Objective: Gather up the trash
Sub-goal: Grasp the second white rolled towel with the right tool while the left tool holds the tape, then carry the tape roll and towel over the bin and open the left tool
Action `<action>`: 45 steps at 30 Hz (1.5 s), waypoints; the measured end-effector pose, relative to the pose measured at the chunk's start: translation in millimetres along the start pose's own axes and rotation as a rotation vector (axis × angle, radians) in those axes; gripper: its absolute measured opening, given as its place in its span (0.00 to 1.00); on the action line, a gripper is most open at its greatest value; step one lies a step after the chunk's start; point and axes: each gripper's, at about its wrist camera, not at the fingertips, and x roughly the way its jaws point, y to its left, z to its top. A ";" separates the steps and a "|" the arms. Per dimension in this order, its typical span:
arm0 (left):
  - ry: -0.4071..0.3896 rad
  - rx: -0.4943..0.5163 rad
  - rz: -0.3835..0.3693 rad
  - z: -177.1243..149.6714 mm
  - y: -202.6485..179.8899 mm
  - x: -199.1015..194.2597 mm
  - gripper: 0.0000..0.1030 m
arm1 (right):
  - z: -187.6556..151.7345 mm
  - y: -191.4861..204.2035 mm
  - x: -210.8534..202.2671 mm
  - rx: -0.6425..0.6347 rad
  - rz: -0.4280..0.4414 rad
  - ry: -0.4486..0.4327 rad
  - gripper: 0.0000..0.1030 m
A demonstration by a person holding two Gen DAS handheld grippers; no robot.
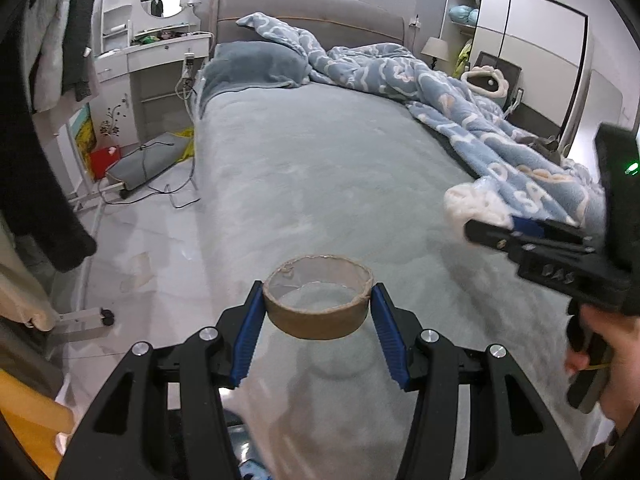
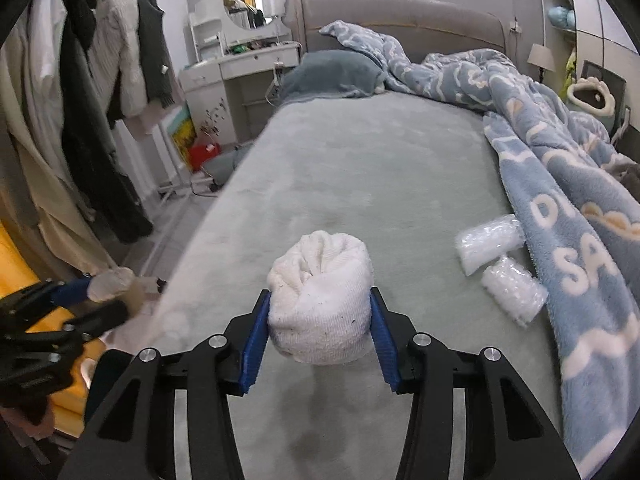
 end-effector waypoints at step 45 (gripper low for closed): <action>0.551 -0.352 0.152 -183.1 171.2 -6.2 0.55 | -67.7 194.5 -35.0 -0.106 0.258 0.038 0.47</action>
